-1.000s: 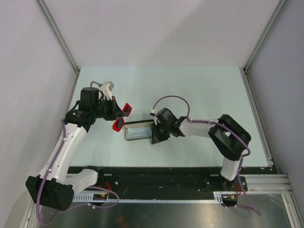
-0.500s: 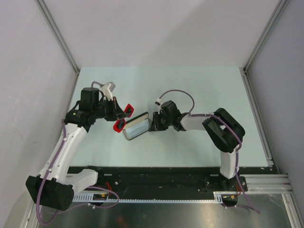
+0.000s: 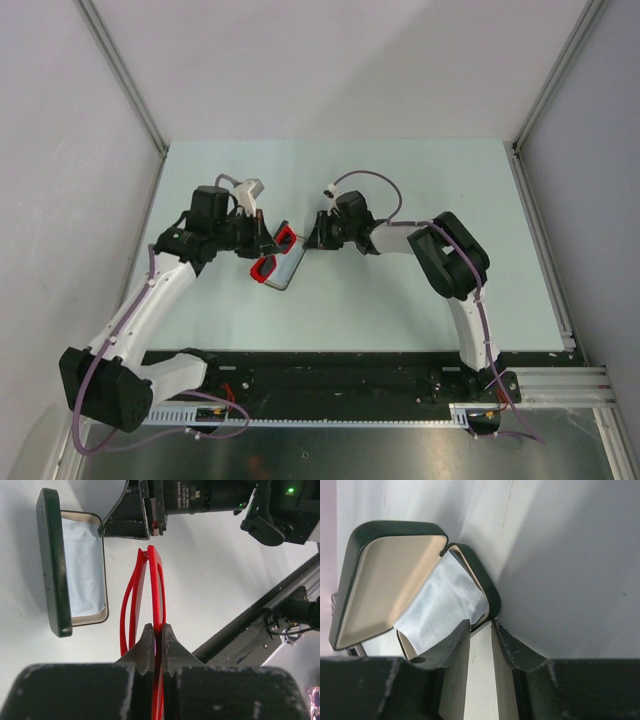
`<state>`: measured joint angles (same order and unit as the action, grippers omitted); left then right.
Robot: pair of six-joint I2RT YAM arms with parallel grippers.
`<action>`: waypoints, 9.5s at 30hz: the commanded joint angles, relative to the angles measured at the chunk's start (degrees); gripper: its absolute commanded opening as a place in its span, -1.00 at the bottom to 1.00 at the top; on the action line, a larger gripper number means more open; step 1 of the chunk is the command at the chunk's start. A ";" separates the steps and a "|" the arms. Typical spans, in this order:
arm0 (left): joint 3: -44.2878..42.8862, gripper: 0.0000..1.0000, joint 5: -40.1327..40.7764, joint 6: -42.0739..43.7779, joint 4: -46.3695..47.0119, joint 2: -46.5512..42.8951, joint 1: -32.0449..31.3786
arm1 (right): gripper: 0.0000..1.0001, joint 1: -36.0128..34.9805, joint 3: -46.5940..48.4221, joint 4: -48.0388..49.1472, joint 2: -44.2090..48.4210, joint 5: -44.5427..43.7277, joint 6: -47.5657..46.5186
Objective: Organize the sunglasses
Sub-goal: Rotate the opened sunglasses case at the center of the board, then place the sunglasses in the sunglasses case, then adjust the sunglasses in the sunglasses case.
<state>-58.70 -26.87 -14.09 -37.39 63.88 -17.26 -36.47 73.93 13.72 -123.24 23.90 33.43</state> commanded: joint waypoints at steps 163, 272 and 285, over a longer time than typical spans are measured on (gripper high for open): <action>9.92 0.64 37.17 -16.59 24.03 3.36 -7.45 | -0.03 -5.01 -8.63 1.04 17.17 0.01 17.54; 7.46 -0.10 18.61 -18.87 21.48 21.29 -0.85 | -1.00 -1.07 -11.97 34.10 -1.03 -2.90 34.25; 7.37 -0.09 18.44 -18.78 21.48 21.46 -0.85 | -0.97 -0.62 -11.53 32.07 -2.79 0.35 34.33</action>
<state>-49.36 -6.26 -31.53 -17.06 84.77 -18.13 -37.01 62.33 44.47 -125.08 22.63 67.51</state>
